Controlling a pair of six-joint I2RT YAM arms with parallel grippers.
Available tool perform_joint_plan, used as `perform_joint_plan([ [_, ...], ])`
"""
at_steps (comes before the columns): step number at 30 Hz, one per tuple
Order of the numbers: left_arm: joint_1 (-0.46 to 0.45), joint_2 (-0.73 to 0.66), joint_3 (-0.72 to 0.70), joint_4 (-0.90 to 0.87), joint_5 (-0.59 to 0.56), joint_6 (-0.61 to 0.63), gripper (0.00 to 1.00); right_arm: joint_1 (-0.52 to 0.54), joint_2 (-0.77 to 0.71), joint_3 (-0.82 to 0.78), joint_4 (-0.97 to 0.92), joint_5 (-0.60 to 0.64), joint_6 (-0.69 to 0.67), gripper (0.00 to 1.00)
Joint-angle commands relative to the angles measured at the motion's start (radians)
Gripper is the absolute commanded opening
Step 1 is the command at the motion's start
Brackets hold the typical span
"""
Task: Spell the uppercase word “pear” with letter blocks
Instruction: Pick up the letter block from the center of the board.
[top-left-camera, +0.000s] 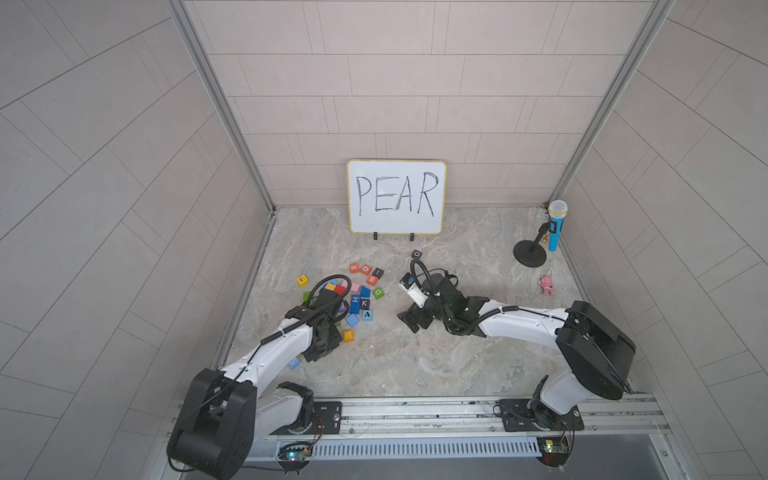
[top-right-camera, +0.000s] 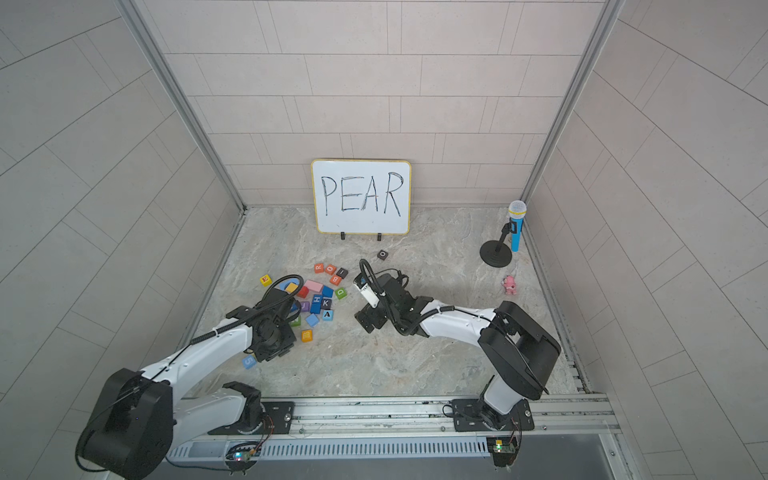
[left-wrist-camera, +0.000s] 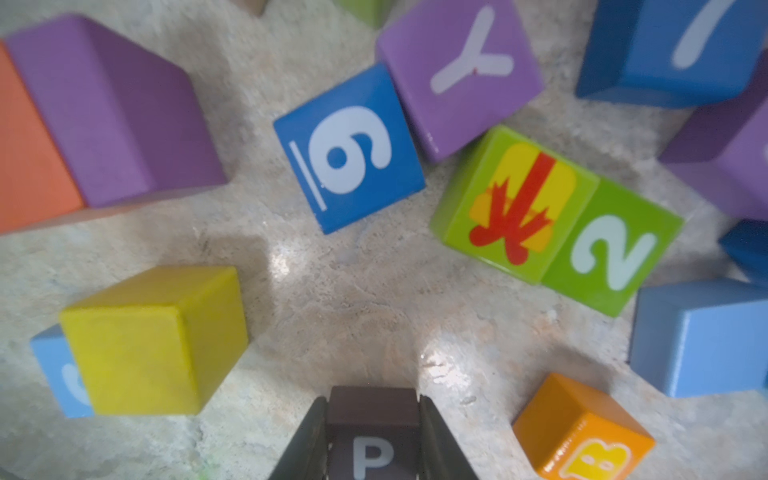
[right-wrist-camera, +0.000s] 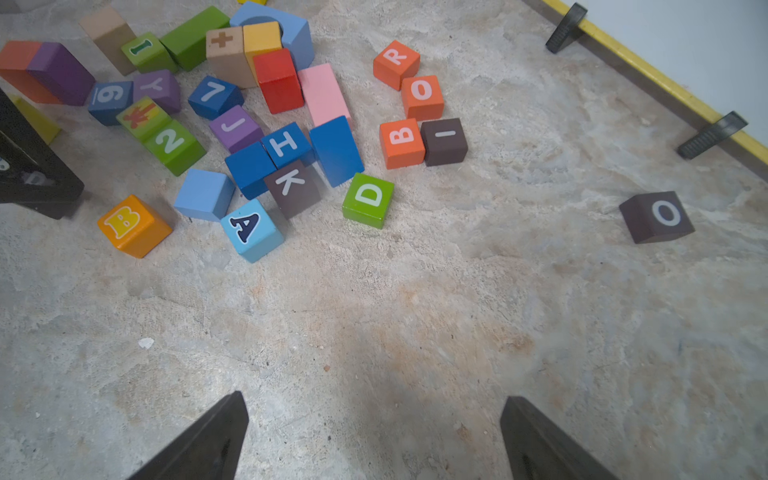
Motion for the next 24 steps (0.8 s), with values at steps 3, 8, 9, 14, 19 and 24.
perform_joint_plan([
  [3, -0.015, -0.030, 0.045, -0.042, -0.022, 0.025, 0.12, 0.006, -0.035, -0.005, -0.005, 0.024, 0.008, 1.00],
  [8, -0.030, -0.048, 0.089, -0.069, -0.030, 0.036, 0.00, 0.008, -0.056, -0.005, -0.020, 0.042, 0.013, 1.00],
  [9, -0.036, -0.051, 0.099, -0.075, -0.031, 0.036, 0.00, 0.008, -0.064, -0.008, -0.026, 0.046, 0.014, 1.00],
  [14, -0.088, -0.053, 0.170, -0.105, -0.045, 0.028, 0.00, 0.008, -0.136, -0.049, -0.054, 0.075, 0.045, 1.00],
  [19, -0.192, -0.004, 0.261, -0.111, -0.058, -0.010, 0.00, 0.008, -0.248, -0.161, -0.066, 0.137, 0.122, 1.00],
  [24, -0.330, 0.102, 0.346, -0.078, -0.074, -0.055, 0.00, 0.008, -0.374, -0.304, -0.062, 0.194, 0.219, 1.00],
])
